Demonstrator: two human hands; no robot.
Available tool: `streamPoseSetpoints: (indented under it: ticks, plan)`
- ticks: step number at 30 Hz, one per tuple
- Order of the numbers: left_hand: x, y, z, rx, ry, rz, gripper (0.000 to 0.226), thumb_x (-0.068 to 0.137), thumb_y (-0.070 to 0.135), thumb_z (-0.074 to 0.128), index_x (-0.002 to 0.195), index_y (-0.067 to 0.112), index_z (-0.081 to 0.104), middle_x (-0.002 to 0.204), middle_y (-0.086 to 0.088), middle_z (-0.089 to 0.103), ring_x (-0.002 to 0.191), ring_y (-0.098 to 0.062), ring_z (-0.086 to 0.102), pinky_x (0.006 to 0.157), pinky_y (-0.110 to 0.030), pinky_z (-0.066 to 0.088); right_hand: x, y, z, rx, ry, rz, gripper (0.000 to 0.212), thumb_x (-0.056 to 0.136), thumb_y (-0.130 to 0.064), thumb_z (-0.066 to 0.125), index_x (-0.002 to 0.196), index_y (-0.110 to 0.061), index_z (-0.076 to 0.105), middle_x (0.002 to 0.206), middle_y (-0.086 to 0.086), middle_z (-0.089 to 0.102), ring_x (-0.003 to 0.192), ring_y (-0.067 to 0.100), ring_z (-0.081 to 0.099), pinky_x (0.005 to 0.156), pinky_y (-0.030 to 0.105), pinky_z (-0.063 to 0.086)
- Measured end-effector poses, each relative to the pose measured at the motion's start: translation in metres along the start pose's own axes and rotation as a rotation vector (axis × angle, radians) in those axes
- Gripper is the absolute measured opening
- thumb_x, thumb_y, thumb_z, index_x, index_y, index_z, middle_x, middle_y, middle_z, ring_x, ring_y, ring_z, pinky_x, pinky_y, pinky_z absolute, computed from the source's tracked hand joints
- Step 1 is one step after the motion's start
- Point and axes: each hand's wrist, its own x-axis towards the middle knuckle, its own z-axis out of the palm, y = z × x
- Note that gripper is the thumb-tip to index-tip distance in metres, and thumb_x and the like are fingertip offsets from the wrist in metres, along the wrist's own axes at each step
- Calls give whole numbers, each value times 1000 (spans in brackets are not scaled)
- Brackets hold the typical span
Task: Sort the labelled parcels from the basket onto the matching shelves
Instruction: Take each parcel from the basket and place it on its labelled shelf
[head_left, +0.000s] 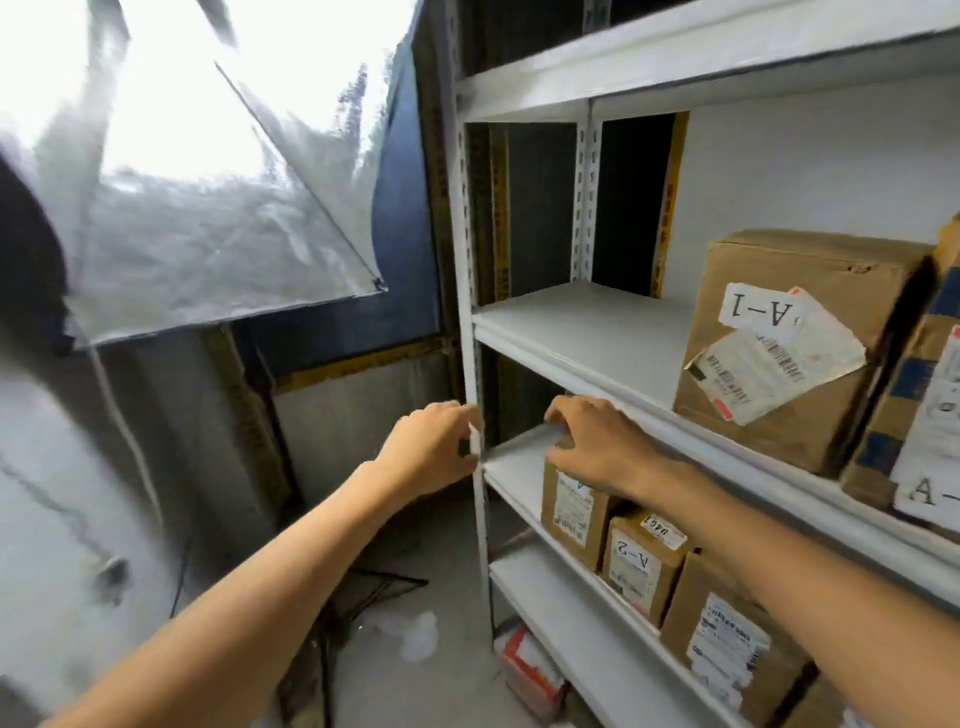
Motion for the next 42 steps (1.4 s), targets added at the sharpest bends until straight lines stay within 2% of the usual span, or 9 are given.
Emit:
streamPoseSetpoints:
  ticks: [3,8,12,20,24,27,30,36,42]
  plan:
    - [-72,-24,-1,65,-38,-198,36,84,38,66,118,30,59,113,7,63,99,-16,62,75,-27,47,-3,-40,29,17,-138,-174,43,84,-30,65,122,-17,53,117,3,58,105,22,58,89,42,52]
    - [-215,-52,-6,8,-79,-568,35,80,41,68,112,29,62,108,7,65,101,-16,62,80,-29,49,-35,-125,85,75,-343,-471,47,84,-32,66,125,-16,52,118,2,57,106,20,56,90,38,50]
    - [-338,-48,-9,-35,-29,-852,33,77,40,70,107,30,65,104,8,67,96,-15,64,82,-30,51,-81,-197,127,117,-489,-676,41,81,-30,70,116,-13,56,110,1,58,99,21,57,86,38,51]
    - [-565,1,-18,-98,54,-1287,29,77,37,72,104,26,66,99,3,66,92,-17,62,79,-33,53,-224,-338,187,-6,-767,-1179,45,81,-31,71,120,-14,56,110,4,62,89,19,56,77,30,47]
    - [-670,49,-25,-104,53,-1443,35,81,38,68,110,19,63,101,-2,65,89,-22,61,77,-42,54,-320,-395,199,-5,-861,-1368,38,82,-27,66,107,-1,58,87,11,59,79,28,55,66,36,42]
    - [-745,94,-31,-51,-7,-1567,35,84,38,67,113,19,61,99,0,65,87,-19,61,76,-39,54,-393,-427,203,-10,-970,-1501,41,87,-31,65,116,-4,55,102,9,57,94,26,56,79,35,45]
    - [-813,136,-33,-20,-20,-1686,37,82,38,68,114,20,60,102,-1,66,88,-21,61,76,-39,54,-460,-452,206,-22,-1071,-1588,46,87,-34,67,124,-13,51,114,5,54,106,23,55,91,38,48]
    - [-910,197,-31,-61,-28,-1843,40,84,41,66,118,21,58,105,0,63,92,-19,60,78,-39,55,-563,-488,207,-58,-1077,-1697,46,90,-34,65,128,-13,49,121,6,52,105,23,53,89,35,46]
    - [-976,226,-18,-120,83,-1958,39,84,39,68,117,22,57,108,1,63,95,-16,59,76,-34,52,-632,-514,219,-13,-1051,-1728,44,87,-28,66,126,-11,52,122,6,55,103,17,52,81,25,42]
